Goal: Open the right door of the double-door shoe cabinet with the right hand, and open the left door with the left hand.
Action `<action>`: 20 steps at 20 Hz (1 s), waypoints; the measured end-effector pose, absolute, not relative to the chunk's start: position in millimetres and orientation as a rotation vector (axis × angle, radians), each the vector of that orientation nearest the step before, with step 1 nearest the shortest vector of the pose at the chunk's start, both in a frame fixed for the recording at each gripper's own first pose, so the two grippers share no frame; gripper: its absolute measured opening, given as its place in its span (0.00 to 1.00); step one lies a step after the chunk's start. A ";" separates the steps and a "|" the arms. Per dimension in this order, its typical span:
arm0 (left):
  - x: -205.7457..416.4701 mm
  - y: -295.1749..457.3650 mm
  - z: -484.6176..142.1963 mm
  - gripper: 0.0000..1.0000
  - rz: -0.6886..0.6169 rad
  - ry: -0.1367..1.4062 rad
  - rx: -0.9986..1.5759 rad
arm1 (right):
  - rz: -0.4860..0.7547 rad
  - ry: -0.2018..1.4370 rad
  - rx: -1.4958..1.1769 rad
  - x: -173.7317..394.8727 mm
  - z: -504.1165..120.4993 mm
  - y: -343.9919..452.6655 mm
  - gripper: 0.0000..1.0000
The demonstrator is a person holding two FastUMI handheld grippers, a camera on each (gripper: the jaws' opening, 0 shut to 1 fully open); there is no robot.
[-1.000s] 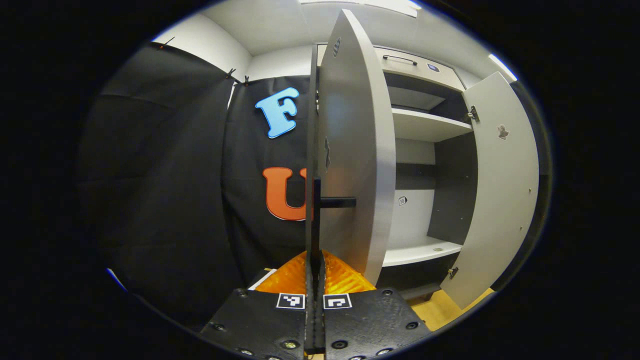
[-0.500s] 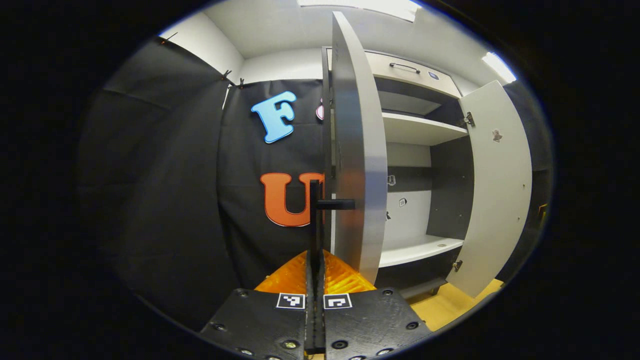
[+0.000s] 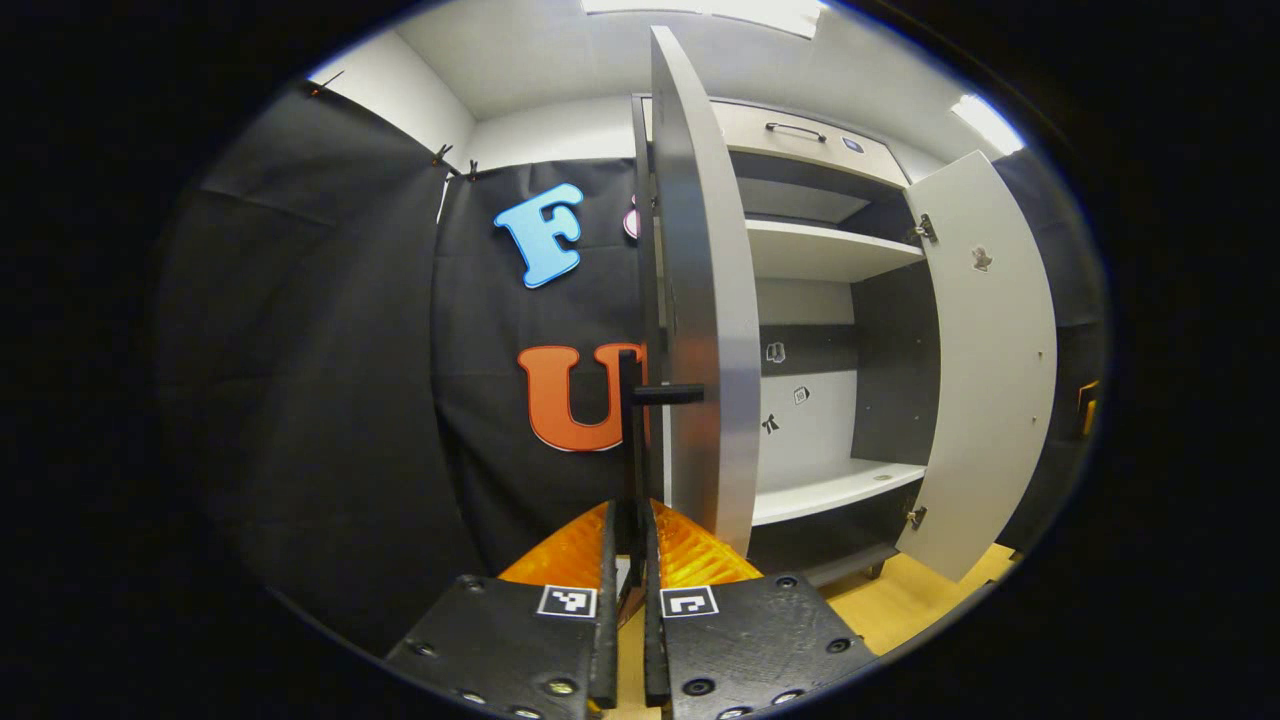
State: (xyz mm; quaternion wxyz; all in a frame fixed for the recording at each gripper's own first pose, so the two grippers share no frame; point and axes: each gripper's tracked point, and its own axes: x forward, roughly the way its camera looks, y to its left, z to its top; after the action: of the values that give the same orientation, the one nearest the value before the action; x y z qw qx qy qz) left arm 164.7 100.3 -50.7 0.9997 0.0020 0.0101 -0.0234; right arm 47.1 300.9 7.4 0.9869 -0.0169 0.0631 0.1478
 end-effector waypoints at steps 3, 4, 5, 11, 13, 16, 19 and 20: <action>150.7 117.7 -51.1 0.52 0.010 0.016 0.018 | 0.297 0.121 -0.037 45.9 6.4 301.5 0.99; 144.7 121.0 -51.8 0.70 0.022 0.009 0.007 | 0.298 0.123 -0.034 46.5 5.3 300.3 0.99; 137.3 122.6 -54.2 0.91 0.034 0.011 -0.004 | 0.298 0.127 -0.032 47.5 4.5 300.2 0.99; 107.0 124.5 -81.7 0.96 0.104 0.075 -0.048 | 0.307 0.140 -0.028 51.1 -1.7 290.9 0.99; 97.7 121.0 -86.9 0.96 0.128 0.088 -0.048 | 0.305 0.136 -0.022 53.4 -0.1 284.4 0.99; 84.0 101.1 -78.1 0.96 0.130 0.086 -0.041 | 0.301 0.125 -0.012 53.3 4.8 269.2 0.99; 73.9 72.5 -54.9 1.00 0.111 0.061 -0.031 | 0.285 0.099 -0.003 56.7 17.3 254.5 0.99; 71.8 61.3 -45.5 0.96 0.102 0.052 -0.031 | 0.273 0.091 -0.001 58.8 22.0 245.9 0.99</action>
State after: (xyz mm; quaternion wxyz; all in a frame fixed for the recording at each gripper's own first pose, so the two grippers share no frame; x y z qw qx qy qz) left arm 71.8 61.3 -45.5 0.9982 -0.0155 0.0260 0.0509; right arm 58.8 245.9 22.0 0.9896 -0.0003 0.0455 0.1363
